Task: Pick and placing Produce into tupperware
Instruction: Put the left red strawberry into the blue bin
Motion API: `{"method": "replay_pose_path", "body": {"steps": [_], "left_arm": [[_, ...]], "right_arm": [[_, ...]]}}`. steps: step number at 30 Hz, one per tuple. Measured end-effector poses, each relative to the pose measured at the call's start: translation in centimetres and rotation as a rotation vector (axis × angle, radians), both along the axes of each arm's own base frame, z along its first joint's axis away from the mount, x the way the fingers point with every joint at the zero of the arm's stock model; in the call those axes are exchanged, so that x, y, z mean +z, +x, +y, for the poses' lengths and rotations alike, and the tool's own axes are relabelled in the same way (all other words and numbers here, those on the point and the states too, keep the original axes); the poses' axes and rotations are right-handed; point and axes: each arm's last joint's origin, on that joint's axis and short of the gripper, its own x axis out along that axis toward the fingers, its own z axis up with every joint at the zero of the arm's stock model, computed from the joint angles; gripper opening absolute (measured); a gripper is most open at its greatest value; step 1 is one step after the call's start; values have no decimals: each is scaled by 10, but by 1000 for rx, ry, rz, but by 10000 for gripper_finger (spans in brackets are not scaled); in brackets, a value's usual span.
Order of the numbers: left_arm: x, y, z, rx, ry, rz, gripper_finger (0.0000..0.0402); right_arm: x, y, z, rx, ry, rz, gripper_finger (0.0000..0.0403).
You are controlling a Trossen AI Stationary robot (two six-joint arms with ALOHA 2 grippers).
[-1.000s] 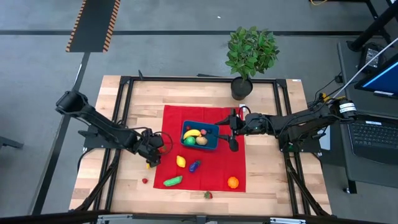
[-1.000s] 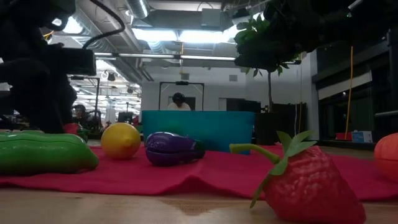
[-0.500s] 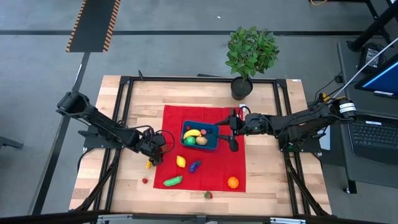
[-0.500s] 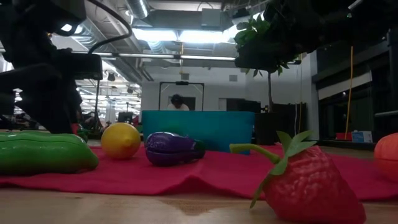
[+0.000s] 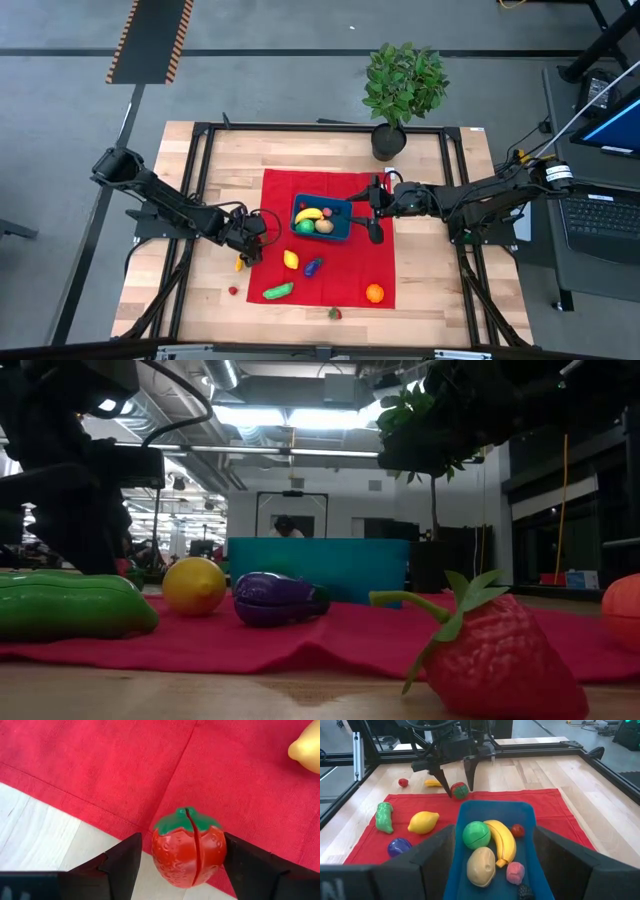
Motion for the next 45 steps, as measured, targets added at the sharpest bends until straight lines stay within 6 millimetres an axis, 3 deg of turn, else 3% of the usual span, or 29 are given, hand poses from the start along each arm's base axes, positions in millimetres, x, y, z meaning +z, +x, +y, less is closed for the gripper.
{"method": "replay_pose_path", "body": {"steps": [9,19,28,35,45], "left_arm": [[-2,0,-1,-8,-16,17,231],[-11,5,-2,-3,2,36,172],[-11,5,-2,-23,7,33,201],[-7,3,-2,-55,1,40,171],[-4,1,-1,-79,17,47,170]], "right_arm": [[0,0,0,0,0,0,267],[0,0,0,0,0,2,267],[0,0,0,0,0,3,267],[0,0,0,0,0,3,267],[0,0,0,-1,0,4,267]]}}
